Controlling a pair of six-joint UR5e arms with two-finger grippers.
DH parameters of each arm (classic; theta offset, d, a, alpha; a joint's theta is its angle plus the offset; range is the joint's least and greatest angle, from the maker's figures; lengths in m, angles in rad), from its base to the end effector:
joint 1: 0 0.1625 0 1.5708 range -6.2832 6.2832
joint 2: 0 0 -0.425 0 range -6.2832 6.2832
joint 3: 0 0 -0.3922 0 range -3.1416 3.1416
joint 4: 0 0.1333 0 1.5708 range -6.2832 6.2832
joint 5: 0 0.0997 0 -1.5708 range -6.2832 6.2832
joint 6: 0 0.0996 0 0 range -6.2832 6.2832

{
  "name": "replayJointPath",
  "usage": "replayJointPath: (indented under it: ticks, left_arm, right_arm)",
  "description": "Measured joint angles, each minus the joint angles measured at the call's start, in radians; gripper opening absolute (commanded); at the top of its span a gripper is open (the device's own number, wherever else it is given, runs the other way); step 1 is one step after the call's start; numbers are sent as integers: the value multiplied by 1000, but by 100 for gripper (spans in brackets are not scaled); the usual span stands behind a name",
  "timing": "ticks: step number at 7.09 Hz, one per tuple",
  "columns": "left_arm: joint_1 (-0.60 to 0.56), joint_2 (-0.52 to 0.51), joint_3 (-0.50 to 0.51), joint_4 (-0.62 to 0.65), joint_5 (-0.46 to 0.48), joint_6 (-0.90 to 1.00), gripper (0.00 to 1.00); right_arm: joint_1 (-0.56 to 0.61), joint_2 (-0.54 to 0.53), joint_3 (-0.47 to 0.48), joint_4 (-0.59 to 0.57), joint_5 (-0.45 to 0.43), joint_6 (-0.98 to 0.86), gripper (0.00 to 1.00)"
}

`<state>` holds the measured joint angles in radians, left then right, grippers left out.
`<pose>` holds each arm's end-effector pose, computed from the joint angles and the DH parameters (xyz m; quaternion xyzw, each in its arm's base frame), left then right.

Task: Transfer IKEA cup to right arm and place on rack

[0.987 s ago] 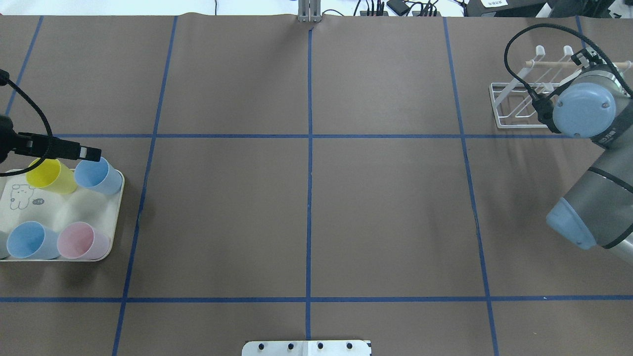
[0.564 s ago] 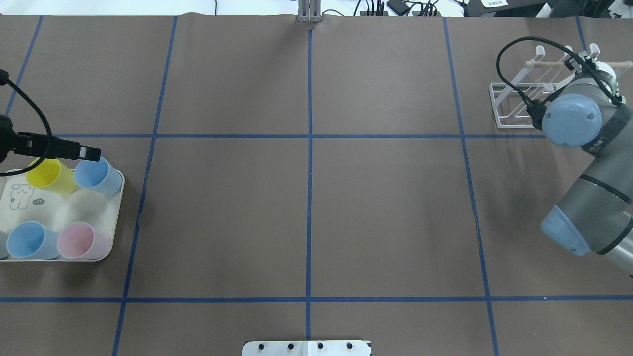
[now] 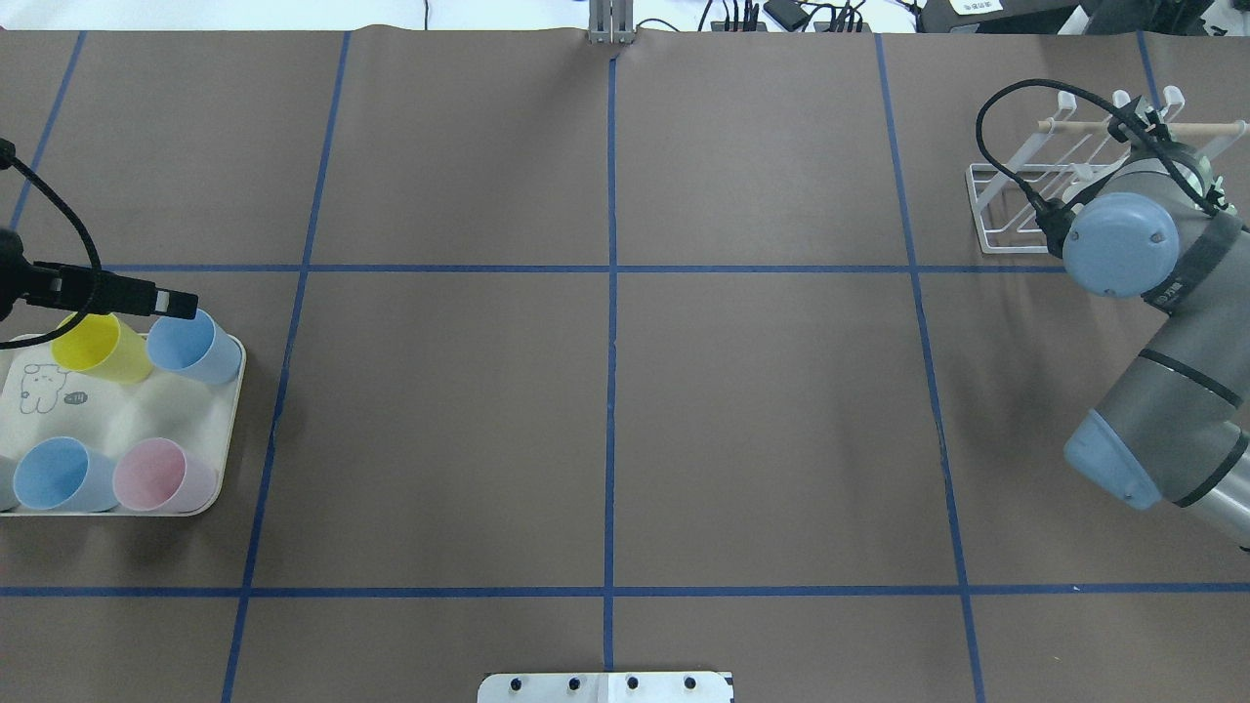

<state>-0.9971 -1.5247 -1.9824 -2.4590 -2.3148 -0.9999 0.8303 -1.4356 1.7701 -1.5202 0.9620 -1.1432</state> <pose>0.1875 -0.4115 0.3750 0.1774 0.5948 0.0488 0.7825 -0.2312 -0.5350 0.4931 0.1200 0.3248 -0.7235 0.5973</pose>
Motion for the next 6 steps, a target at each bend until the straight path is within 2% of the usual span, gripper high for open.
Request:
replayJointPath:
  ticks: [2, 3, 5, 6]
  left_arm:
    - [-2, 3, 2, 1, 0, 9, 100]
    - [-15, 6, 8, 4, 4, 55, 100]
    - [-78, 43, 33, 8, 40, 219, 100]
    - [-95, 73, 52, 9, 105, 296, 100]
  right_arm:
    - [0, 9, 34, -1, 8, 15, 99]
    - [0, 11, 81, -3, 39, 48, 99]
    - [2, 6, 176, -4, 157, 233, 100]
    - [2, 4, 206, -3, 231, 387, 100]
